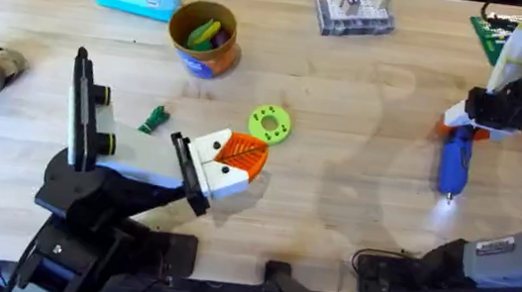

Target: Pick up the gripper from the table and insert it into the empty holder that is missing its gripper. Then pick up a screw, insert it into the mounting hole, and use the screwdriver to tighten it. Finally, clean up the table by picking up the vegetable and placing it into the bucket.

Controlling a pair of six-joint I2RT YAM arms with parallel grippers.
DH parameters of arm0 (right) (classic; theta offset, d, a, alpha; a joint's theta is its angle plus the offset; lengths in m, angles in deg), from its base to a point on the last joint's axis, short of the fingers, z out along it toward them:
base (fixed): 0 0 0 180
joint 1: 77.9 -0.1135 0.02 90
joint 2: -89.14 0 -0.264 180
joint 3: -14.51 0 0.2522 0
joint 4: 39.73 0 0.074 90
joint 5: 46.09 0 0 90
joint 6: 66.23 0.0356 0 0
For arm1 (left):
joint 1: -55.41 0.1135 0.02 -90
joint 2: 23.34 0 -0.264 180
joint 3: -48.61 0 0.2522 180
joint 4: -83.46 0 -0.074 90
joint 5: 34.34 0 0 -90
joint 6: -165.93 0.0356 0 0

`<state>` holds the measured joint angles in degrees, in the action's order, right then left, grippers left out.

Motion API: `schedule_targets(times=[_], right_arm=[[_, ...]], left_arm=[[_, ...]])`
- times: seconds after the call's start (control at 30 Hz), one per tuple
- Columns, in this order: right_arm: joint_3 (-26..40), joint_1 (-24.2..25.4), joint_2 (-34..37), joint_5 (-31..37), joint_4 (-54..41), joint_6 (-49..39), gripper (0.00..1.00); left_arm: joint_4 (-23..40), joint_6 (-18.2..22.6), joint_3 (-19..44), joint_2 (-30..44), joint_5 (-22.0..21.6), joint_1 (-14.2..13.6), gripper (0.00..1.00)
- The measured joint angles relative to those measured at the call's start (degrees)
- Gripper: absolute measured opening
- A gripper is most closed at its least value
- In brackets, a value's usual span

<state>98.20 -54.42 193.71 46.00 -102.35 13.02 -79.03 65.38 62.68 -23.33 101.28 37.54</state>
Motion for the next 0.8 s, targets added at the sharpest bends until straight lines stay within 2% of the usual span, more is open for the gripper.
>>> schedule_targets(times=[0.2,0.8], right_arm=[[0.02,0.0,-2.03,-0.04,-1.74,0.61,0.226],[0.76,0.0,-22.81,-0.42,-3.3,6.58,0.188]], left_arm=[[0.0,0.0,0.0,0.0,0.0,0.0,0.014],[0.0,-0.02,0.0,0.0,0.0,0.0,0.014]])
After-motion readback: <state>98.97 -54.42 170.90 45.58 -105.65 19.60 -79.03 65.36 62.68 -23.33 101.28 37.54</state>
